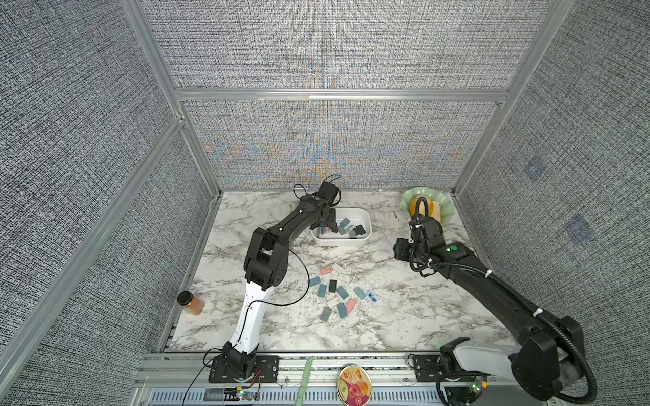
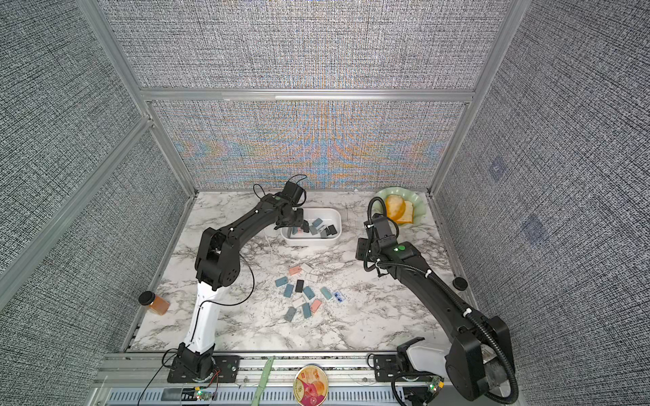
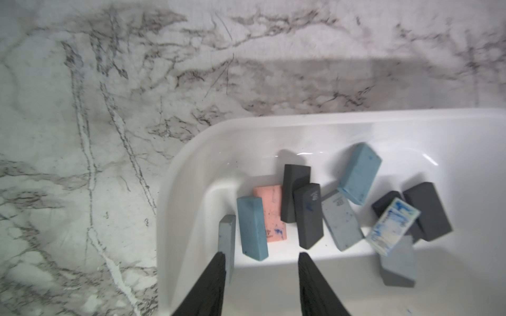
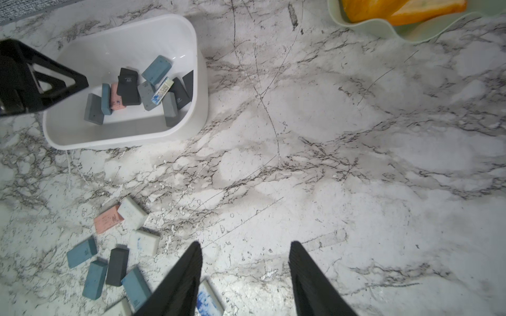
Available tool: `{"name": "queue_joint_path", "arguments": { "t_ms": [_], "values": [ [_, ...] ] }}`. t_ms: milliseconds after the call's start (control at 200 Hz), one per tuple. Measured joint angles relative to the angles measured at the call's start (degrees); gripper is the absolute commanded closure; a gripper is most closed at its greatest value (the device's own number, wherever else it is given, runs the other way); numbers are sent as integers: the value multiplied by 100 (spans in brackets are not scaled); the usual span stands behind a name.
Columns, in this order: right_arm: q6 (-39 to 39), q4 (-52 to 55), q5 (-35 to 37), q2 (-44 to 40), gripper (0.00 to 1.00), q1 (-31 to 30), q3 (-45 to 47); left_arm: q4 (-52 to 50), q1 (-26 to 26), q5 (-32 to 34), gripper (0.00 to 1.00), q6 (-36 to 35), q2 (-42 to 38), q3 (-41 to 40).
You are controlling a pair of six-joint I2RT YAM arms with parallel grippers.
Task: Put the eraser in the storage box
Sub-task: Place the eraser in the storage box, then pick up the eraser from the center of the board.
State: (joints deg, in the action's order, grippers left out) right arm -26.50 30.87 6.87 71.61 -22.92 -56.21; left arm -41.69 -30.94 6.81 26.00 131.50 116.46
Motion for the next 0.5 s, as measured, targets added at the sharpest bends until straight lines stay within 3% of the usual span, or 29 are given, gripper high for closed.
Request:
{"name": "queue_joint_path", "arguments": {
  "t_ms": [205, 500],
  "values": [
    [35, 98, -306, -66, 45, -260, 258, 15, -4, -258, 54, 35, -511, -105],
    [33, 85, -452, -59, 39, -870, 719, 280, -177, -402, 54, 103, -1526, -990]
  ]
}}
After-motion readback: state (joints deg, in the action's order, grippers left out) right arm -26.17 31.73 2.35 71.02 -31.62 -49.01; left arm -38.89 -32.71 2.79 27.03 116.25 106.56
